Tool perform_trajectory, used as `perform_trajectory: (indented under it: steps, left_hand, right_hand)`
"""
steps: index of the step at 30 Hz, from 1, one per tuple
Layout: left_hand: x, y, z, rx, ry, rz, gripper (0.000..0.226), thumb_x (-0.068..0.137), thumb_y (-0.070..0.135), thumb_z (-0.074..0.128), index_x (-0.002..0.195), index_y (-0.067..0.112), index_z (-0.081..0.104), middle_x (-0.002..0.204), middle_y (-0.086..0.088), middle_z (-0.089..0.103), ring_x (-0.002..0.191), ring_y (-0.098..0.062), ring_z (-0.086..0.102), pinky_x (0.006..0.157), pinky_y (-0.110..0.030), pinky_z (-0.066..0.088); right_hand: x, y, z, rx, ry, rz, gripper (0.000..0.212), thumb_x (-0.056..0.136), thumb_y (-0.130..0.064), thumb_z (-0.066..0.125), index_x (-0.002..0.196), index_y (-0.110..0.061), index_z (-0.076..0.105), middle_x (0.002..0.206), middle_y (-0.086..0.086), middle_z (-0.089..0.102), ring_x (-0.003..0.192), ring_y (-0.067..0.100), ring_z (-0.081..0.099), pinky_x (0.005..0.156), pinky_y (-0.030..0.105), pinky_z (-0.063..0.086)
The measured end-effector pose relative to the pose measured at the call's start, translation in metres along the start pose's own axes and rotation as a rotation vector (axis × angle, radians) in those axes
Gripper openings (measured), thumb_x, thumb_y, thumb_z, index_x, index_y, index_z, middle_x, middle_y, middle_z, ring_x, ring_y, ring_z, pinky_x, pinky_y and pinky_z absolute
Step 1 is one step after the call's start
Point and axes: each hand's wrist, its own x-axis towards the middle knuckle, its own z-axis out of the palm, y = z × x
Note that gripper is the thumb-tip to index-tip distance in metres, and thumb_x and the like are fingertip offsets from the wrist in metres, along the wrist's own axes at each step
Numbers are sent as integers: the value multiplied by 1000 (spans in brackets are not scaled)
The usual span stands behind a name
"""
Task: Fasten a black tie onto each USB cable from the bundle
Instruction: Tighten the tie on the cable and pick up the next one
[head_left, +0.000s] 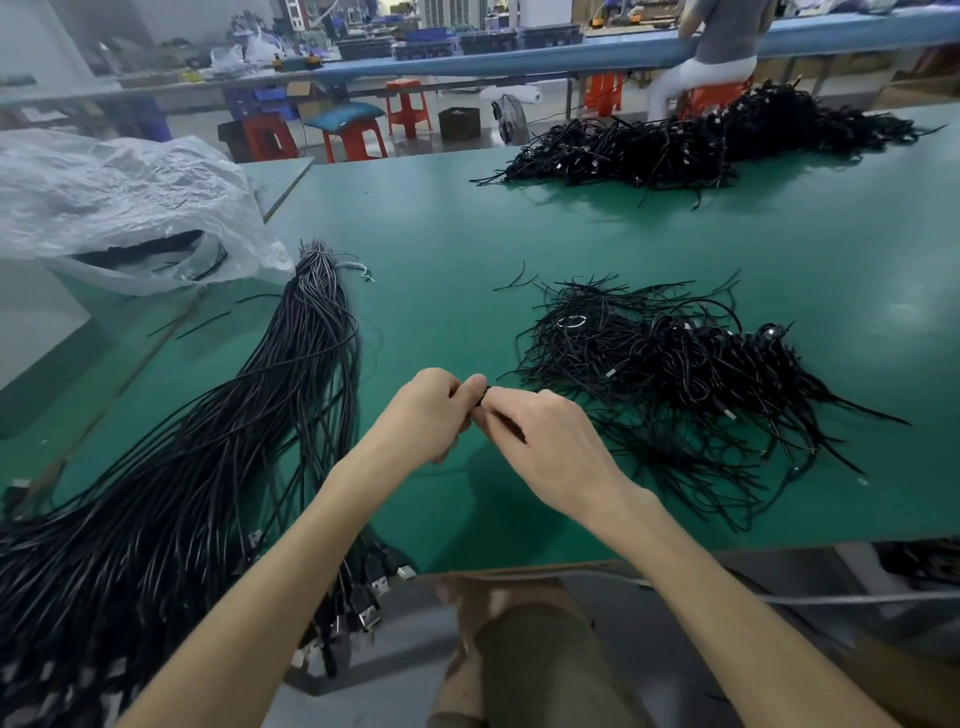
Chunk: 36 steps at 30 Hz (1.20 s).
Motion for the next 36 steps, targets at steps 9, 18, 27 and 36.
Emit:
perform_trajectory:
  steps: [9,18,27,36]
  left_hand:
    - [-16,-1,-42,-453,-307,57,31,113,21,37,116,-2,56,96,-21,74,63,-28,64,63,-35,59]
    - [-21,-26,-47,-433,-293,307,34,92,16,68,126,12,70,101,-13,71,86,-20,65,78,-30,56]
    - [-25,-19,-13,-247,-47,349,32,105,29,49,97,5,67,79,-2,74,74,-20,76,72,-30,60]
    - [-22,-14,-10,-248,-61,205,34,104,30,58,89,0,61,61,-1,64,52,-25,63,56,-32,51]
  right_hand:
    - [-2,2,-13,36,3,-24,24,107,-26,53,83,-20,57,65,-13,47,61,13,42,60,37,36]
    - [2,-2,-5,339,18,53,30,105,-28,57,77,-19,57,62,-3,60,53,11,51,55,24,40]
    - [-5,1,-1,383,-10,103,31,105,-28,58,77,-15,58,62,0,61,54,10,52,59,24,42]
    - [-8,3,3,294,-3,107,32,104,-34,57,77,-18,56,62,0,60,55,19,54,59,43,49]
